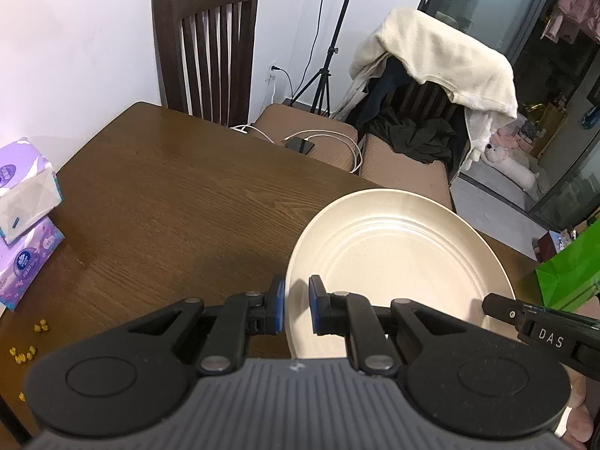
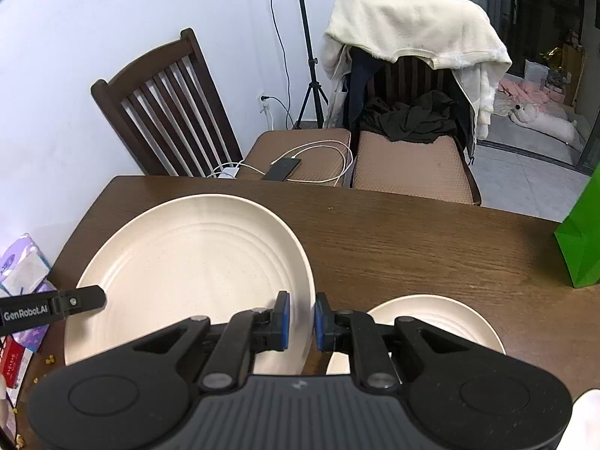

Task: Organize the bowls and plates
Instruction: 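Lift the cream plate with both grippers and carry it back across the table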

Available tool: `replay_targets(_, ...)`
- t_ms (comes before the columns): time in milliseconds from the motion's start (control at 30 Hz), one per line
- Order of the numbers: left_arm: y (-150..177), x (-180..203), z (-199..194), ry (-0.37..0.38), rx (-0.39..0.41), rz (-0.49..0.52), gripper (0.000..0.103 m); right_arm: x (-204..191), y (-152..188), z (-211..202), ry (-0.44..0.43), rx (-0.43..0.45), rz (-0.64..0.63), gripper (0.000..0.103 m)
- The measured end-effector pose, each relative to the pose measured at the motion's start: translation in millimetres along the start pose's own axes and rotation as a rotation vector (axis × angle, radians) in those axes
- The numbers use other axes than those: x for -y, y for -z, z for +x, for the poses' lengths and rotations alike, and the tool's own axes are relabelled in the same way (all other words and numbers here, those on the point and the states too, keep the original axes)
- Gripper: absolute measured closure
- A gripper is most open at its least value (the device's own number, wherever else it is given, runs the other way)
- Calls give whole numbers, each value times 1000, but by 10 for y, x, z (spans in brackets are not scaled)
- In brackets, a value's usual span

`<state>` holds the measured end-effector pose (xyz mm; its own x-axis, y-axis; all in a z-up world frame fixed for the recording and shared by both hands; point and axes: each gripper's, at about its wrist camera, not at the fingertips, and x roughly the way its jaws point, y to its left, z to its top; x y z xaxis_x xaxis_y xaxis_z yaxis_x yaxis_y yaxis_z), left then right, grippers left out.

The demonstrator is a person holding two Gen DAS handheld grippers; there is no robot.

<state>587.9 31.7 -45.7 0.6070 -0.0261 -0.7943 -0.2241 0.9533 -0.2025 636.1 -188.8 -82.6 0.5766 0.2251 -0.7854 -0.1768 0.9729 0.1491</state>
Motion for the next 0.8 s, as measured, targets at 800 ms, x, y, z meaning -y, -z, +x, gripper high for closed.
replay_targets(800, 374, -16, -648, 69, 33, 19, 90, 12, 464, -694, 26, 44, 38, 92)
